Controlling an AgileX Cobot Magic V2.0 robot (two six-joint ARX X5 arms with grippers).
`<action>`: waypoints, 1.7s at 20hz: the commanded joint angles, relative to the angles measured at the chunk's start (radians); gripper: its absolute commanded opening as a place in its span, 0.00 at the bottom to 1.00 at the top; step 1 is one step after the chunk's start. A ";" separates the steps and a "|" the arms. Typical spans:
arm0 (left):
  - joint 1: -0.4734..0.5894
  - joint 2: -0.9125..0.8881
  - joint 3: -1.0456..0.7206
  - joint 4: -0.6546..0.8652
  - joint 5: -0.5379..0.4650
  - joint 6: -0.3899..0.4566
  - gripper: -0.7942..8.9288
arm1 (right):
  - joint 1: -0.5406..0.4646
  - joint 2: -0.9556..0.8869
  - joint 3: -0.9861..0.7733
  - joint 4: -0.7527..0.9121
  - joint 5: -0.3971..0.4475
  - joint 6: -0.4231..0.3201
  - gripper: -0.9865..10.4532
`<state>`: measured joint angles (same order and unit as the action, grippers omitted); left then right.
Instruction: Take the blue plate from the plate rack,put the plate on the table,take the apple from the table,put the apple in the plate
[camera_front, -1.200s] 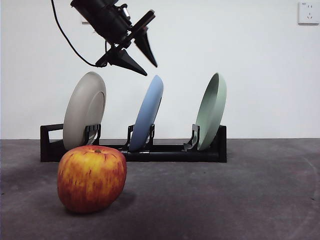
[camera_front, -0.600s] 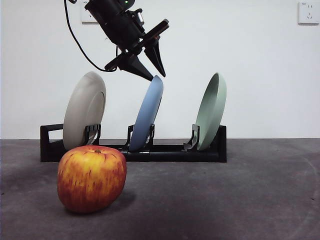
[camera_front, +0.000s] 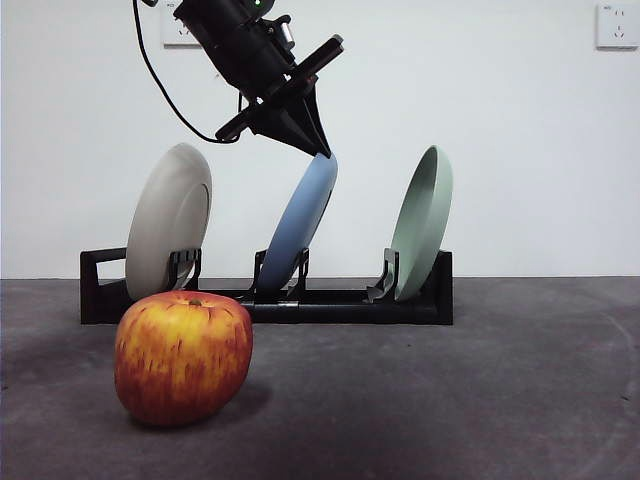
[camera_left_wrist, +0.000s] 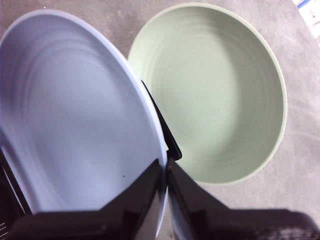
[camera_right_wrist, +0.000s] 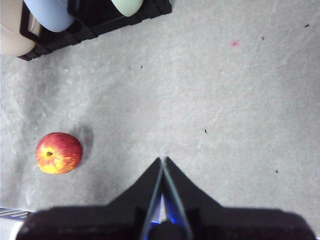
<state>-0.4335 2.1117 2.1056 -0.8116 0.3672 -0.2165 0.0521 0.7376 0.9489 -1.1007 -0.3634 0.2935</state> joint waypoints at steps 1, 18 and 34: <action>0.003 0.015 0.000 0.005 -0.005 0.009 0.07 | 0.001 -0.001 0.004 0.000 0.004 -0.009 0.09; -0.027 0.005 0.333 -0.269 0.085 0.022 0.07 | 0.001 -0.001 0.004 0.000 0.003 -0.009 0.09; -0.509 0.002 0.424 -0.510 -0.289 0.262 0.07 | 0.001 -0.082 0.004 -0.002 0.116 0.040 0.09</action>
<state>-0.9325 2.1117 2.5252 -1.3235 0.1017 0.0124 0.0521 0.6647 0.9489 -1.1046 -0.2501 0.3168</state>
